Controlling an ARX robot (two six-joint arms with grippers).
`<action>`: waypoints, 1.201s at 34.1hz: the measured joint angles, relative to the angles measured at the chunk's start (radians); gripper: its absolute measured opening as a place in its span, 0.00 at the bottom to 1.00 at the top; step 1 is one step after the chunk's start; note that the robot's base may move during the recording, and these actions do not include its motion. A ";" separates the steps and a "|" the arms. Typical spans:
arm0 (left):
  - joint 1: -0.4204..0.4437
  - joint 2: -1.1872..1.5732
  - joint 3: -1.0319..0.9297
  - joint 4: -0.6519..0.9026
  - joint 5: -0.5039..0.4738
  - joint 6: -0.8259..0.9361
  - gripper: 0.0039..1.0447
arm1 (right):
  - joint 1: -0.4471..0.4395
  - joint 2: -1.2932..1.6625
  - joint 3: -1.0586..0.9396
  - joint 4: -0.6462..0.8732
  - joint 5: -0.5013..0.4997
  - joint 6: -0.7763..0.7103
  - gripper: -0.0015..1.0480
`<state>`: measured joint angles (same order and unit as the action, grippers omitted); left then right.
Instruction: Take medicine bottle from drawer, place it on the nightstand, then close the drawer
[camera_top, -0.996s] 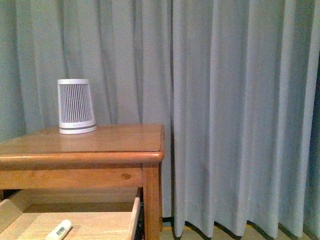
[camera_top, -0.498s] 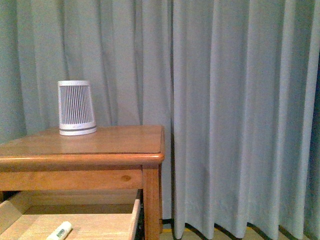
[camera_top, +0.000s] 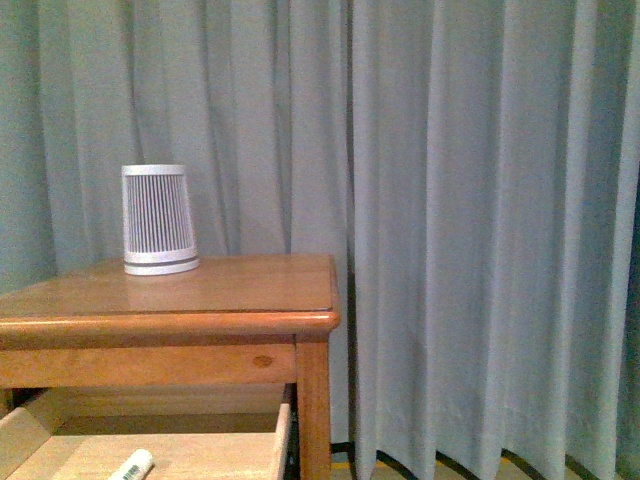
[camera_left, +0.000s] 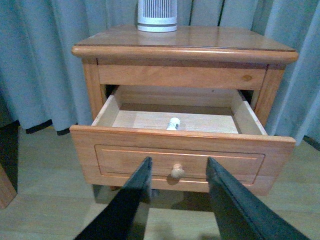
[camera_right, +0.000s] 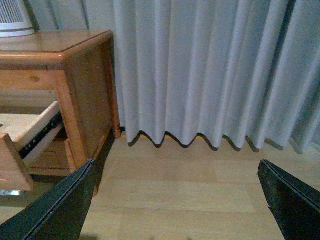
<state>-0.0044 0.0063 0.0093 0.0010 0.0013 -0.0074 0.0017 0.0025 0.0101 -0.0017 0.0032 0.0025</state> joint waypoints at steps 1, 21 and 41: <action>0.000 0.000 0.000 0.000 -0.001 0.000 0.44 | 0.000 0.000 0.000 0.000 0.000 0.000 0.93; 0.000 -0.006 0.000 -0.002 -0.003 0.003 0.94 | 0.000 0.000 0.000 0.002 0.000 0.000 0.93; 0.000 -0.005 0.000 -0.003 -0.004 0.003 0.94 | 0.087 0.780 0.306 0.223 0.337 0.270 0.93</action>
<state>-0.0040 0.0013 0.0093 -0.0021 -0.0029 -0.0048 0.0891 0.7826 0.3164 0.2214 0.3401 0.2722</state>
